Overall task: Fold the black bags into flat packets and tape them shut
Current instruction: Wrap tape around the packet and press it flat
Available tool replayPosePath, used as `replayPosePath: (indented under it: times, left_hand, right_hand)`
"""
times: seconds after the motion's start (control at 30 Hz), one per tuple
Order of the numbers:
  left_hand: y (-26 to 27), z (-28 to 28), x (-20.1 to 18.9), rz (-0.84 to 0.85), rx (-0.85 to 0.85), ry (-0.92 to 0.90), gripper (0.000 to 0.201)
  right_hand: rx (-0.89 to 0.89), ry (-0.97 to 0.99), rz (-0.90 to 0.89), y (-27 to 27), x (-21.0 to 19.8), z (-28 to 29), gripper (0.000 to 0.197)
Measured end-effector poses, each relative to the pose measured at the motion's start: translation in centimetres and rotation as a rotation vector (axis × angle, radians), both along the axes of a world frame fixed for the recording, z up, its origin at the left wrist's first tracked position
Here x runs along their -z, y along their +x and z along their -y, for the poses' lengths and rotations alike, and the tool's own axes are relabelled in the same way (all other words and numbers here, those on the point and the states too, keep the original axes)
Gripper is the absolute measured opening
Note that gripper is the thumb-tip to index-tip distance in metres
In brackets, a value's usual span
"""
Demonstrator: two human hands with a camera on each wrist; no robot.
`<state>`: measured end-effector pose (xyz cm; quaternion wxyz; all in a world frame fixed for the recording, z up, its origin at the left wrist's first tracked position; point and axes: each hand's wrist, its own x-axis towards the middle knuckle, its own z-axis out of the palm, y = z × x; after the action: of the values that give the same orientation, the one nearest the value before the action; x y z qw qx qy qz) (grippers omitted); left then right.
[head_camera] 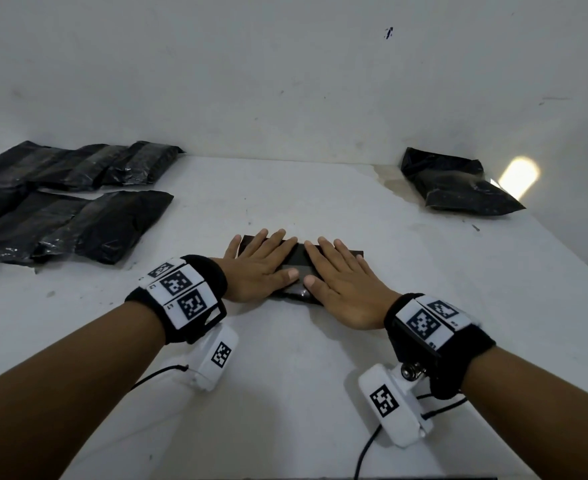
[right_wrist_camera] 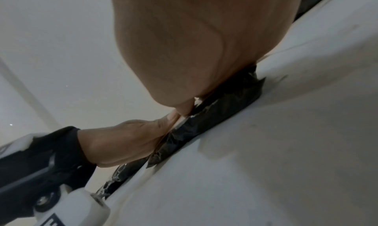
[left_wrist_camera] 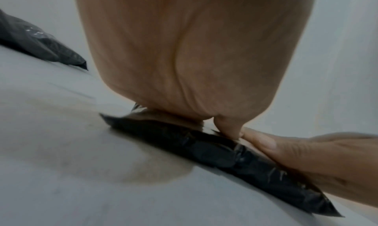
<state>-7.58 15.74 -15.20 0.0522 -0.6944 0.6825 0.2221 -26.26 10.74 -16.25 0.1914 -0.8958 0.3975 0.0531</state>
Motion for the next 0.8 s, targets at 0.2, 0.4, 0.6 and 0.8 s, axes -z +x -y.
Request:
replayPosePath:
  times: [0.2, 0.4, 0.6, 0.8]
  left_hand:
    - [1.5, -0.6, 0.5, -0.099, -0.006, -0.041, 0.059]
    - [2.1, -0.9, 0.6, -0.202, -0.015, -0.064, 0.053]
    - [1.1, -0.8, -0.5, -0.17, -0.075, -0.035, 0.055]
    - [1.2, -0.6, -0.1, -0.071, -0.028, -0.033, 0.074]
  right_hand:
    - [0.003, 0.02, 0.037, -0.1, -0.1, -0.1, 0.06]
    - [0.009, 0.055, 0.066, -0.2, -0.3, -0.1, 0.058]
    - [0.073, 0.088, 0.096, 0.4, -0.5, 0.1, 0.059]
    - [0.015, -0.02, 0.055, 0.3, 0.2, 0.3, 0.075]
